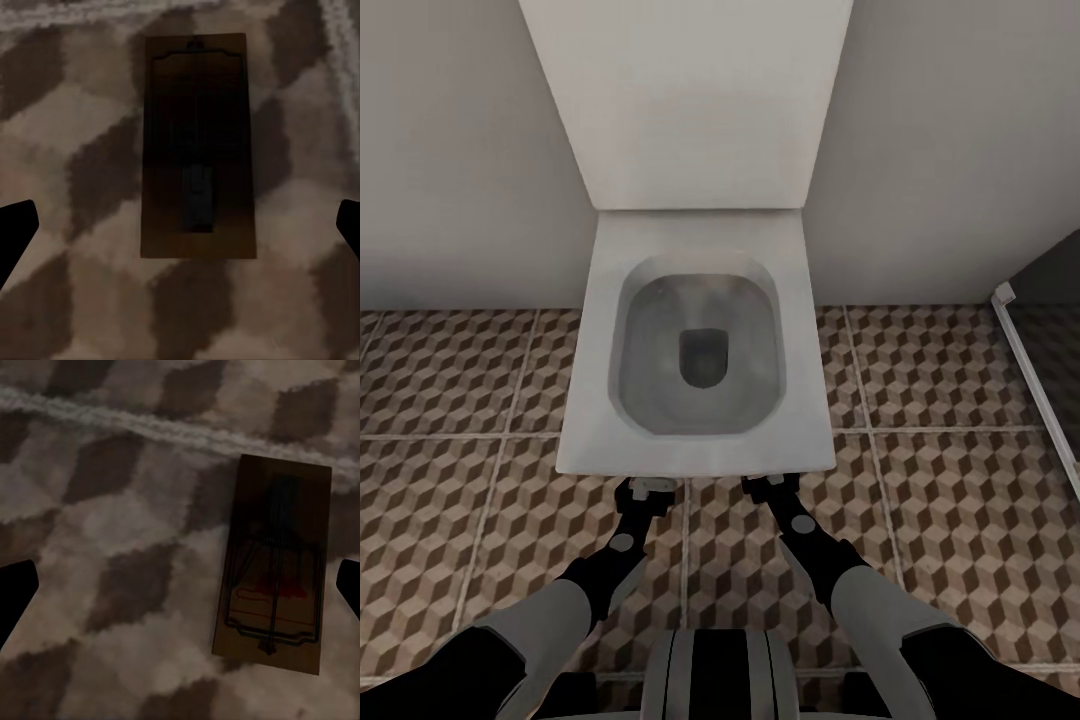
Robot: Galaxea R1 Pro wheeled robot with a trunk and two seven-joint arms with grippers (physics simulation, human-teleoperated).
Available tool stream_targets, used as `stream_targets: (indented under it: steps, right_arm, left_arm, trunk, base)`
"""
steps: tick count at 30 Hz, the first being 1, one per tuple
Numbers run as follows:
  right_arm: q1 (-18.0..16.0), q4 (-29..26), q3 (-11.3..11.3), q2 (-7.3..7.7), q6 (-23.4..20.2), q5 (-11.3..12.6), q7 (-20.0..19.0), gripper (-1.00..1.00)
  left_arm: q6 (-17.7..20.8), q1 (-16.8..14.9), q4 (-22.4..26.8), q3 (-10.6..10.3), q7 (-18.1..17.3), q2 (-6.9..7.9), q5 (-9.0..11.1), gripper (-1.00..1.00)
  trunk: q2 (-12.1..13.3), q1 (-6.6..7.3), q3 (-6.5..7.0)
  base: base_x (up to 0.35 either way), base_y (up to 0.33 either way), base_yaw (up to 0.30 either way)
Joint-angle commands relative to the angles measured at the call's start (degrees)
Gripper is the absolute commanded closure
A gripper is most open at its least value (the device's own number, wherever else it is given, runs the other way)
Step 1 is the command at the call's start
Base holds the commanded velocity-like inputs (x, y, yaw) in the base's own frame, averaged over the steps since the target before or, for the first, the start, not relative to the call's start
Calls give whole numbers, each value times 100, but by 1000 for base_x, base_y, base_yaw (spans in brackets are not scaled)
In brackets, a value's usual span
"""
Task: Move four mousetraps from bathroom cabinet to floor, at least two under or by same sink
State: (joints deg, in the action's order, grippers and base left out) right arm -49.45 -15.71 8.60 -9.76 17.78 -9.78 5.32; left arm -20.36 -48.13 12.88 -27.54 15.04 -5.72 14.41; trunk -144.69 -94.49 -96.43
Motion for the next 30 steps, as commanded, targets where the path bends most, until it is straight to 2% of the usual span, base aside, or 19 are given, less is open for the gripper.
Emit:
stream_targets:
  steps: [1, 24, 30]
  right_arm:
    - [-3, 7, 19, 0, 6, -59, 56, -100]
    - [-3, 7, 19, 0, 6, -59, 57, -100]
    - [-4, 7, 19, 0, 6, -59, 57, -100]
  left_arm:
    - [-20, -4, -5, -50, 32, 1, 44, -100]
    - [-20, -4, -12, -50, 33, 1, 44, -100]
    - [-20, -4, -27, -50, 32, 1, 44, -100]
  trunk:
    - [-1, 1, -3]
    - [-1, 1, -3]
    - [-1, 1, -3]
  base:
    - [0, 0, 0]
    - [0, 0, 0]
    - [-159, 0, 0]
